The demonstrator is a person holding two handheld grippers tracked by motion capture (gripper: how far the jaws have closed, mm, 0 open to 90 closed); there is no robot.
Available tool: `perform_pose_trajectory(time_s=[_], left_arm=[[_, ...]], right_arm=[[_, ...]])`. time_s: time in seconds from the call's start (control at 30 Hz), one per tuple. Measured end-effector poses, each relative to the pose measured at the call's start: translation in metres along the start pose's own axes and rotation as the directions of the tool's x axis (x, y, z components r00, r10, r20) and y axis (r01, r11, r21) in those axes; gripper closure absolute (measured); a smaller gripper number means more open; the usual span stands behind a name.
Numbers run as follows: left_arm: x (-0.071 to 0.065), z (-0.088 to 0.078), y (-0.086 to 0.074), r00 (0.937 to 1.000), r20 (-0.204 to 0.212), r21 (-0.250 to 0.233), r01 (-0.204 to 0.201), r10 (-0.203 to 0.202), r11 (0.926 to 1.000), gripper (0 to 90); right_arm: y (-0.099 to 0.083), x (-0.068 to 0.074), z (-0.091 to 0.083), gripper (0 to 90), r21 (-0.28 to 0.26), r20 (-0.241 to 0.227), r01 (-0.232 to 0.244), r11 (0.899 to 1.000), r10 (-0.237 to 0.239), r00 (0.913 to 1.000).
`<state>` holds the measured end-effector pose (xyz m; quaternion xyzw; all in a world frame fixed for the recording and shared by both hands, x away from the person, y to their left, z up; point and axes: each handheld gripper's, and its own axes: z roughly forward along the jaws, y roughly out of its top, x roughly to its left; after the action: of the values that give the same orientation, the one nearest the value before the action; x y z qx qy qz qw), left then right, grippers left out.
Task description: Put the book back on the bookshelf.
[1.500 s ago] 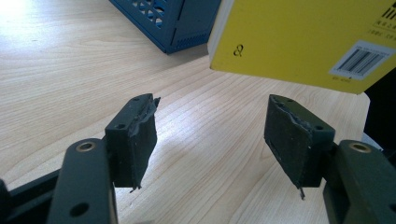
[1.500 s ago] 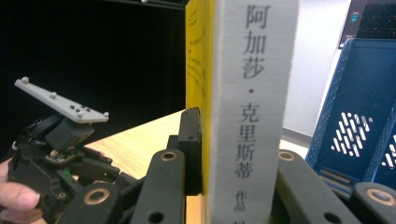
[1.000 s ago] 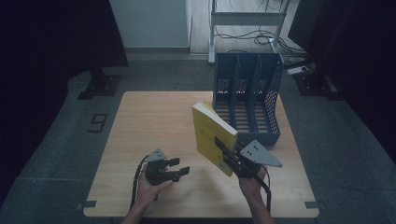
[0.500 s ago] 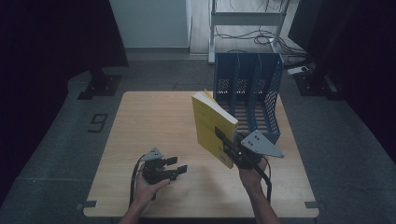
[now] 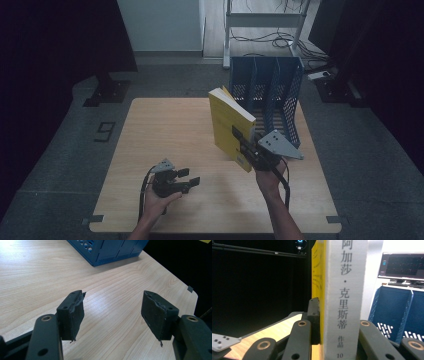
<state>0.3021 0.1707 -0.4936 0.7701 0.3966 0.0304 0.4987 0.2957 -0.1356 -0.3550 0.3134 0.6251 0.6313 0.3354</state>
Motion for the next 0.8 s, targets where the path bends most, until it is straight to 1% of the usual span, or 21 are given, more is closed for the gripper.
perform_pose_trajectory(time_s=[0.13,0.6,0.7,0.8], left_arm=[[0.000,-0.001,0.000,1.0000,-0.002,0.001,0.000,0.000,1.0000,34.6],[0.001,0.001,-0.001,1.0000,-0.003,0.008,0.005,-0.005,1.0000,34.5],[0.001,0.001,-0.001,1.0000,-0.002,0.013,0.004,-0.004,0.9999,34.5],[0.002,0.002,-0.001,1.0000,-0.002,0.018,0.006,-0.005,0.9998,34.5]], right_arm=[[0.002,-0.002,0.001,74.9,-0.002,0.004,-0.002,1.000,0.002,1.0000],[0.003,-0.009,0.004,75.0,0.000,0.042,-0.005,1.000,0.005,0.9991],[0.003,-0.012,0.004,75.0,-0.005,0.052,0.000,1.000,0.001,0.9987],[0.003,-0.014,0.005,75.0,0.004,0.062,0.007,1.000,-0.008,0.9980]])
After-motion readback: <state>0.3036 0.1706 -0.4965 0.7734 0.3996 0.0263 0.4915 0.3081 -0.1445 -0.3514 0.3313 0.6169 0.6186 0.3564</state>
